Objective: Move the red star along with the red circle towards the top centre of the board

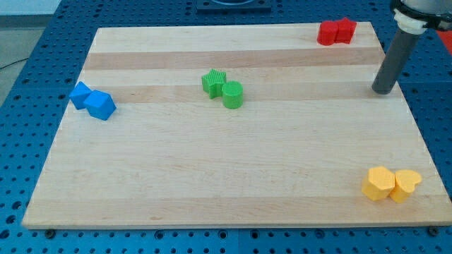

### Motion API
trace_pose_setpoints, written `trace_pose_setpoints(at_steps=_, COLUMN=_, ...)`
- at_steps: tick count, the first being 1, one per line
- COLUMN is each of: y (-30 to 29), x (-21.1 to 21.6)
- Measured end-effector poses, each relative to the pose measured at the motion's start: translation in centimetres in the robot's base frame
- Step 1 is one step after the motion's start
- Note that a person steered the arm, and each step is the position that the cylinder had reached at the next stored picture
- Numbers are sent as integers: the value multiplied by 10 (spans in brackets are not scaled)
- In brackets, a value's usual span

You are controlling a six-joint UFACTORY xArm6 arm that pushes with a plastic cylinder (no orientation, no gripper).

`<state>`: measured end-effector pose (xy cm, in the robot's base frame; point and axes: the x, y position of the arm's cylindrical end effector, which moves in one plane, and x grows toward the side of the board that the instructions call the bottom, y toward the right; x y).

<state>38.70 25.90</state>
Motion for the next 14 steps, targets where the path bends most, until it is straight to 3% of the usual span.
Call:
trace_pose_setpoints(at_steps=1, y=2, x=0)
trace_pose_setpoints(at_steps=2, y=22, x=-36)
trace_pose_setpoints(at_steps=3, y=42, x=-100)
trace_pose_setpoints(at_steps=4, y=46, x=-122)
trace_pose_setpoints(at_steps=7, y=10, x=-183)
trace_pose_setpoints(at_steps=14, y=-59, x=-166)
